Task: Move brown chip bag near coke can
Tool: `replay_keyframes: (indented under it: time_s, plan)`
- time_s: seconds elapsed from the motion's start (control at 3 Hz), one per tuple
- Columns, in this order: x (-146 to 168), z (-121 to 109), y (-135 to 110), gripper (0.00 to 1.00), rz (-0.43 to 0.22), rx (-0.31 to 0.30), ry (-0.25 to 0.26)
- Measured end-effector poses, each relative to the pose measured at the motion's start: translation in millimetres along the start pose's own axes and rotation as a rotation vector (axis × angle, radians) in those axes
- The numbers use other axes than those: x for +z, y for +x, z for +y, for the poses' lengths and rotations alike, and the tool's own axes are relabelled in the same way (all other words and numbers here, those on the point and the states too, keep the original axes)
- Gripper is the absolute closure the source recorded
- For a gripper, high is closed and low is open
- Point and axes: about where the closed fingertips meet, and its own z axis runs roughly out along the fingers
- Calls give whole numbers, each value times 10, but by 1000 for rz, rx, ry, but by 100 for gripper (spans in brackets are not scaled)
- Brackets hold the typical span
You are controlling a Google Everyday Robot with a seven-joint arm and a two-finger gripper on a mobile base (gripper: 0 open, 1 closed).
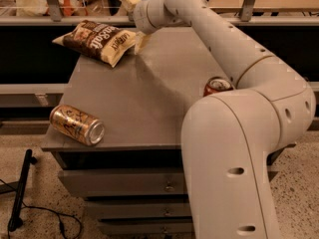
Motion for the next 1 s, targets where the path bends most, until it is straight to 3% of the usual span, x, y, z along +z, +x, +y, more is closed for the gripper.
replay_keyframes:
  time_s: [0.33,1.0]
  plan:
    - [41,-104,63,0,49,15,40]
    - [116,-88,232,0,128,9,56]
